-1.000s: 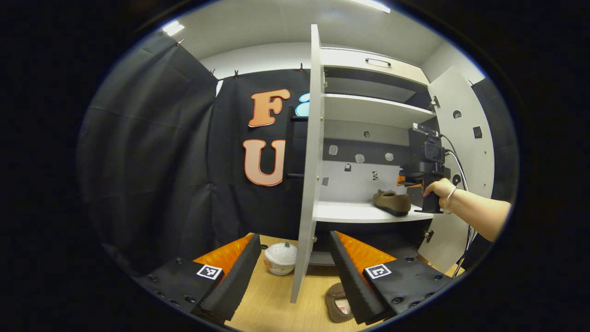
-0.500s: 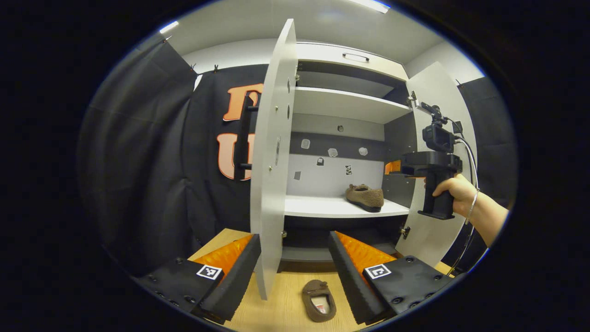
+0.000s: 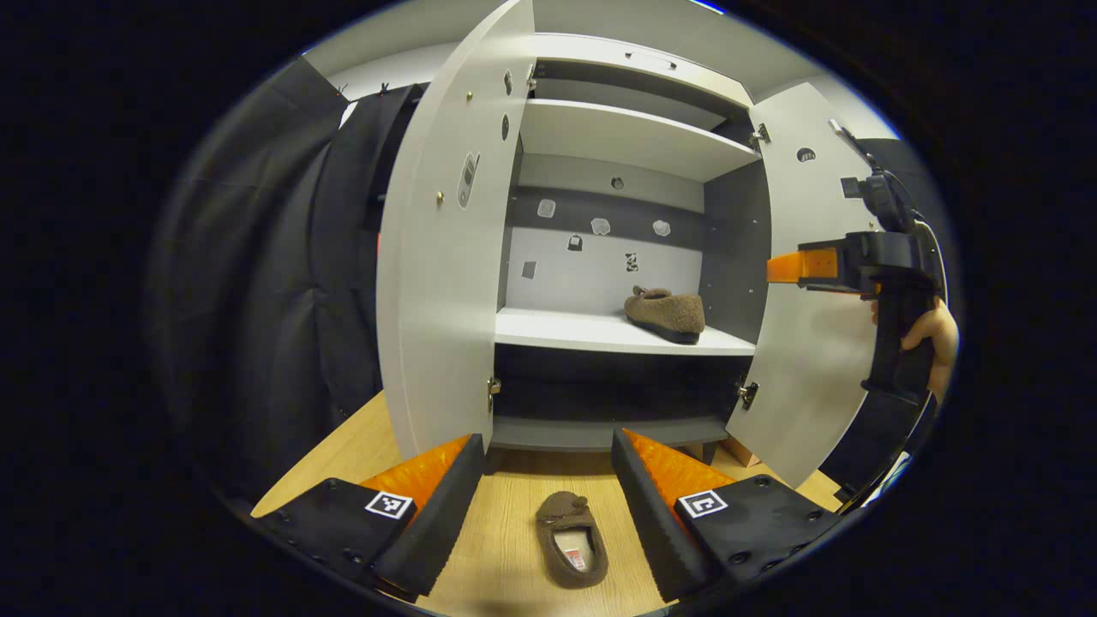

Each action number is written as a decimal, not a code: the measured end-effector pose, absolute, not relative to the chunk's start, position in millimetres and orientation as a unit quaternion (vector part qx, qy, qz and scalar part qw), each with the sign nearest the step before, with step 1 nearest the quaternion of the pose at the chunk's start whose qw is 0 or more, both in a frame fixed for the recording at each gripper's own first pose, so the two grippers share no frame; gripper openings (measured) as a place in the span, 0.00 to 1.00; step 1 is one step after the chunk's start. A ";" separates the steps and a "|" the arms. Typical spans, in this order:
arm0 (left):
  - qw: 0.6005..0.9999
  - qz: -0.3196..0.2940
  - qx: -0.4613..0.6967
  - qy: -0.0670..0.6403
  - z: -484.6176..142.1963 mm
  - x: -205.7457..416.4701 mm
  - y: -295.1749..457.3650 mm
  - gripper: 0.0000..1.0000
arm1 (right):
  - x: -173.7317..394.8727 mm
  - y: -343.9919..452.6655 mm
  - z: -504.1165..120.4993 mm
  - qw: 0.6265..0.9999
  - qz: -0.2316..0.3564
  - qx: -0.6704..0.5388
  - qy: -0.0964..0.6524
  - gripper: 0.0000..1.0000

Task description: Grab one shoe with the right hand and put it into the shoe cabinet, grab the other shoe with the left hand and put it into the shoe cabinet; then close the right door with the right hand and the left door with the left hand.

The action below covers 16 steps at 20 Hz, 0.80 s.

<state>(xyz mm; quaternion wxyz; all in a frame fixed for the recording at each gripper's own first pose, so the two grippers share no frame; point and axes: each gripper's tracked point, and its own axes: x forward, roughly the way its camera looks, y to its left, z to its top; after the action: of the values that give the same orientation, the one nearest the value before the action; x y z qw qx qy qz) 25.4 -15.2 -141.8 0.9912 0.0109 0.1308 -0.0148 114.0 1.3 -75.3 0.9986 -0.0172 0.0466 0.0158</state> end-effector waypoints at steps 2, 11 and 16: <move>0.988 -0.015 0.021 0.155 -172.7 30.5 -15.9 0.97 | 104.8 -5.5 -81.2 0.998 0.012 -0.034 0.046 0.92; 0.962 -0.004 0.002 0.273 -302.0 32.7 -6.9 0.97 | 75.6 -13.4 -94.4 0.998 0.019 -0.027 0.062 0.92; 0.940 0.009 0.023 0.339 -365.4 32.8 6.4 0.98 | 71.9 -13.5 -108.2 0.997 0.021 -0.021 0.077 0.92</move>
<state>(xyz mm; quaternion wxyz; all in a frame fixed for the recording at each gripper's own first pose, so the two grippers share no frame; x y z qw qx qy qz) 32.8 6.4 -365.4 0.9405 0.0230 0.3390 0.0087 71.9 -13.5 -108.2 0.9966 -0.0208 0.0766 0.0209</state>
